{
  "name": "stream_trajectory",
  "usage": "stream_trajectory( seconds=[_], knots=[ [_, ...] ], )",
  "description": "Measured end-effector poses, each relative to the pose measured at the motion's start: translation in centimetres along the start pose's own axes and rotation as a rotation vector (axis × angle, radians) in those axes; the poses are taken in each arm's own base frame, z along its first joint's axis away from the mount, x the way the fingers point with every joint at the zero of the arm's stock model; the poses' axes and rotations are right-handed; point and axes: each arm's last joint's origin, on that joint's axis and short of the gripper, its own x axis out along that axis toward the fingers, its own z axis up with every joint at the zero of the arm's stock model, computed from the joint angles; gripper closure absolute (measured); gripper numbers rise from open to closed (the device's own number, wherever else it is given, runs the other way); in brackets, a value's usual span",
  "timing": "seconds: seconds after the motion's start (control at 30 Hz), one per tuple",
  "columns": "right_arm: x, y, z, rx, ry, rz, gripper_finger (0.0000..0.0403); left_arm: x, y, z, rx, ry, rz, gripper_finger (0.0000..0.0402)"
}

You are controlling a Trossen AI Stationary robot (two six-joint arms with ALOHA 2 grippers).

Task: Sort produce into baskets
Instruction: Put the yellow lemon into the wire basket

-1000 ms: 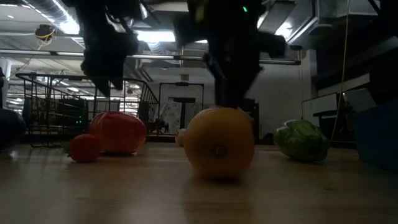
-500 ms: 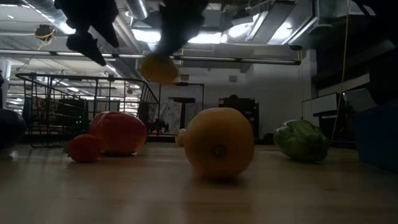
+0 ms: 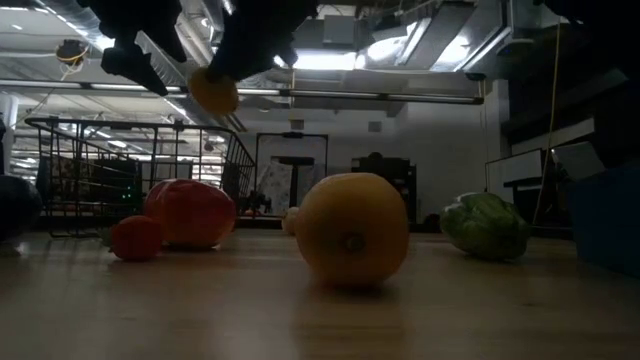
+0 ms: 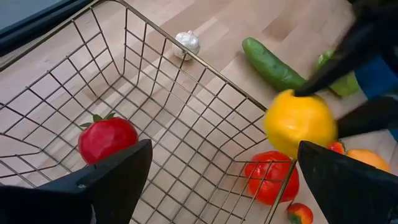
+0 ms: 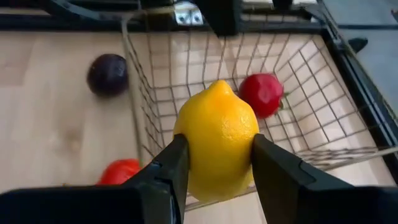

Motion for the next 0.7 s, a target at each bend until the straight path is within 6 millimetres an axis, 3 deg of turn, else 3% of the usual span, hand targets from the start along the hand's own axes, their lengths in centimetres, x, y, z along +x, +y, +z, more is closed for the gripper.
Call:
stream_trajectory(
  seconds=[0.4, 0.7],
  knots=[
    [1.9, -0.7, -1.7, 0.02, 0.016, 0.006, 0.0256, 0.0, 0.0, 0.0, 0.006, 0.001, 0.0, 0.0006],
    [2.0, -0.8, -1.5, 0.027, -0.004, -0.029, 0.0161, 0.0, 0.0, 0.0, 0.024, 0.001, 0.0, 0.0006]
  ],
)
